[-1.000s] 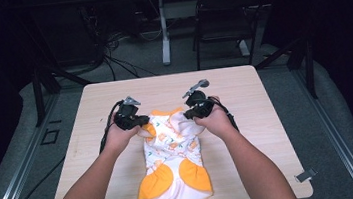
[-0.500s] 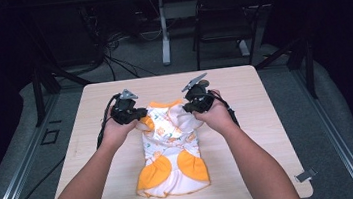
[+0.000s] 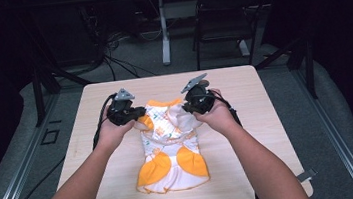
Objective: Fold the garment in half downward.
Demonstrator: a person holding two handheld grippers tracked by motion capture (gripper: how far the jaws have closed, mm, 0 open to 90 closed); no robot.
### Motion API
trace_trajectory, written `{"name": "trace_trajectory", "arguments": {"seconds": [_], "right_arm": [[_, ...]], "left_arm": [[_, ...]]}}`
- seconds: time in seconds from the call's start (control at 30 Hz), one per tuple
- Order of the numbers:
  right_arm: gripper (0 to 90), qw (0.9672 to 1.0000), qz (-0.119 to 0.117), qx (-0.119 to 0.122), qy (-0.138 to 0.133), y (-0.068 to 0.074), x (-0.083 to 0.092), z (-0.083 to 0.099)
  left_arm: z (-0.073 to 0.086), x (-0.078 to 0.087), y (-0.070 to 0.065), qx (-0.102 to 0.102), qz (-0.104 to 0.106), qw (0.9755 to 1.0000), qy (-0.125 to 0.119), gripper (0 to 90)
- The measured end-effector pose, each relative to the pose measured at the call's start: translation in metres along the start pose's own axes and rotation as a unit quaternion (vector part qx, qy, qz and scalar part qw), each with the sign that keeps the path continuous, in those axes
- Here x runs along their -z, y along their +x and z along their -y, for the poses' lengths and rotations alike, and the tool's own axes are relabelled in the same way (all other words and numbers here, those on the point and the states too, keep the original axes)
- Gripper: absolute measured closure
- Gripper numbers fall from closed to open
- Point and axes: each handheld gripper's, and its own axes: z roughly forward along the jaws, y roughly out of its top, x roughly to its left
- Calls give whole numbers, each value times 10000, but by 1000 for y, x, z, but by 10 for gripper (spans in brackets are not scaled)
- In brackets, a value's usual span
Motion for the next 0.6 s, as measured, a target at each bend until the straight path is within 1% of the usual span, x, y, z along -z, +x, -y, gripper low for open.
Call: {"name": "trace_trajectory", "arguments": {"seconds": [0.03,0.13,0.2,0.43,0.6], "right_arm": [[869,10000,-9,13,-27,1,1,1],[869,9999,-40,101,-13,4,5,3],[870,9999,-50,94,-38,5,6,4],[869,9997,-62,212,-60,9,13,7],[869,9995,-100,276,-97,13,16,11]], "left_arm": [[0,1,-1,-23,-15,10000,-3,848],[0,6,-4,-96,53,9999,-12,848],[0,8,-5,-112,63,9999,-33,848],[1,13,-12,-228,95,9997,-67,848],[5,15,-14,-249,110,9996,-63,848]]}}
